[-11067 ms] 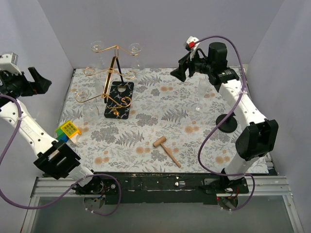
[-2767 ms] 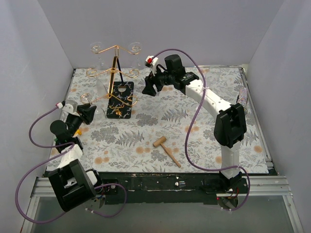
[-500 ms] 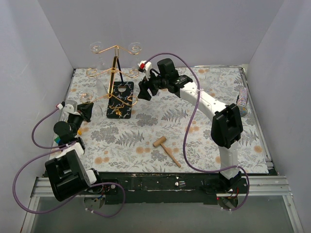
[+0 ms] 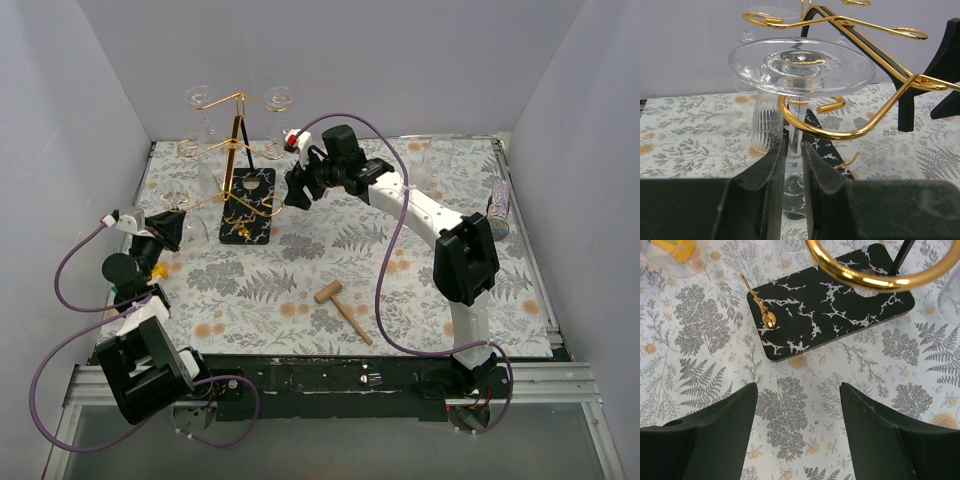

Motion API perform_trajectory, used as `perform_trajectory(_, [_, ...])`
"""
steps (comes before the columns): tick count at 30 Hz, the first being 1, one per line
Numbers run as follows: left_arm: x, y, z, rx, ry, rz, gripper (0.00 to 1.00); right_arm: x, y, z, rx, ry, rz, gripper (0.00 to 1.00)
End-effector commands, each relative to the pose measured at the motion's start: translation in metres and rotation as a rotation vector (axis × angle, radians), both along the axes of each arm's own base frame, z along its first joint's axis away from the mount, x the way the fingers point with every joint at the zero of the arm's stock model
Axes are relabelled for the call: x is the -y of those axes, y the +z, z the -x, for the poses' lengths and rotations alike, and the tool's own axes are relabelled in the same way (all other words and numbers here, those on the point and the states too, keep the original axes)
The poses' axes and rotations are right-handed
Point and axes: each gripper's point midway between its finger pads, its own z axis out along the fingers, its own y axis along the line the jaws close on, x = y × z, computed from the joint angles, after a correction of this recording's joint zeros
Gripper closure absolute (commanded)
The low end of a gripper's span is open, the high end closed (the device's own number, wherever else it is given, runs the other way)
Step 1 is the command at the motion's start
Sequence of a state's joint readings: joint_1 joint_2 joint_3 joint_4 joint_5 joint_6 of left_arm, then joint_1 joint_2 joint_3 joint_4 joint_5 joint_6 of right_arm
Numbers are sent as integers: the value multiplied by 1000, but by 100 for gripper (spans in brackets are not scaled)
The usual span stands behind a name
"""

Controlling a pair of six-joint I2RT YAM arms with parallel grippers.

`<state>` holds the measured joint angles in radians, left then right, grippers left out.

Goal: Take the wine glass off the wine glass rack
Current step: Pick up the wine glass from the wine rack.

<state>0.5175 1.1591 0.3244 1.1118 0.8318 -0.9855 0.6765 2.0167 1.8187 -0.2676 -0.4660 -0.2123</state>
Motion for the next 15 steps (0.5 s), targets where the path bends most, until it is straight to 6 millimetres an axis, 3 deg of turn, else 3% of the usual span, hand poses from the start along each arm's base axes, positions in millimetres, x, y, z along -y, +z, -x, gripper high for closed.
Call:
perform_trajectory(1, [5, 36, 5, 102, -24, -36, 100, 2, 15, 1, 44, -14, -23, 25])
perform_trajectory(15, [24, 25, 17, 85, -115, -87, 100, -2, 15, 2, 37, 3, -25, 24])
